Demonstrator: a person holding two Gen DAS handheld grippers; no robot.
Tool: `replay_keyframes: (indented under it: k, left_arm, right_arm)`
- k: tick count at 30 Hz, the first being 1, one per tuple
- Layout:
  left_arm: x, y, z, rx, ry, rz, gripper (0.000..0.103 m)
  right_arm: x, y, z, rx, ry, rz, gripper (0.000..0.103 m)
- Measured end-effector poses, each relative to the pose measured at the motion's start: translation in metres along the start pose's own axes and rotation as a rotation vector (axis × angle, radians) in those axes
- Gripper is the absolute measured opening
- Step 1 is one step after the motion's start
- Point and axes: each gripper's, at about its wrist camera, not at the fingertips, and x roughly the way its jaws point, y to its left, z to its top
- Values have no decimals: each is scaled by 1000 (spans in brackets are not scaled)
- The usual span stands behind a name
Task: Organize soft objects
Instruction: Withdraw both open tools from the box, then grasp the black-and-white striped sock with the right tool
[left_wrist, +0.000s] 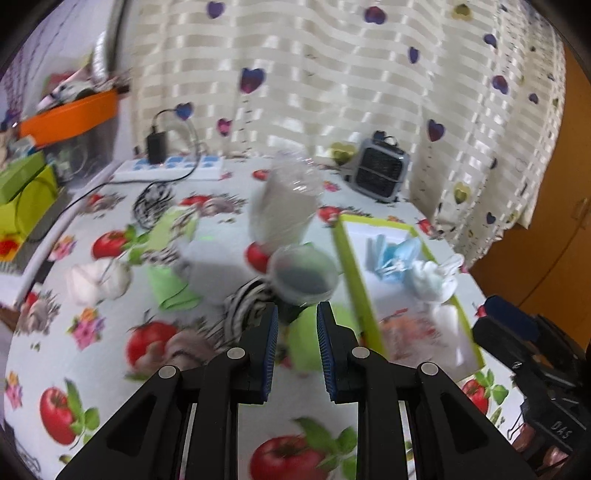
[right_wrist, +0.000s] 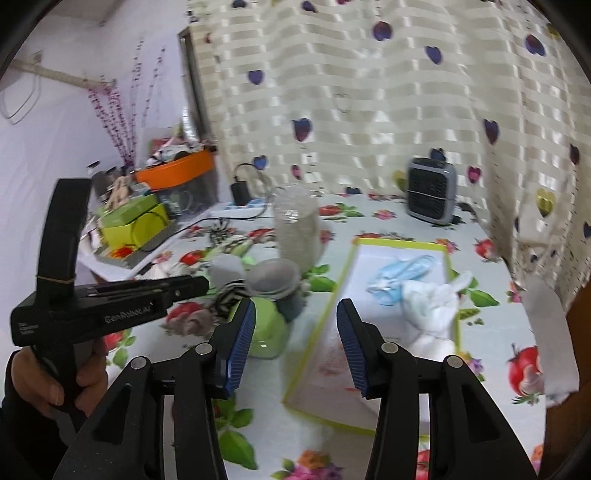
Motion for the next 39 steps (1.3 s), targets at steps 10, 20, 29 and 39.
replay_keyframes:
  k: [10,20,29,39]
  left_arm:
    - [-3,42,-31,-43,43,86,21]
    - [-1,61,-48,-118,83,25,21]
    - [8,78,-49,-159,105,76,21]
    - [10,95,-44,-199,93,122,21]
  right_arm:
    - [11,31,-10,-75,26,54,48]
    - [25,46,-20,-105,112,73,48]
    - [32,58,-21,-119,130,100,48]
    - [52,79,-10,-145,144,122,48]
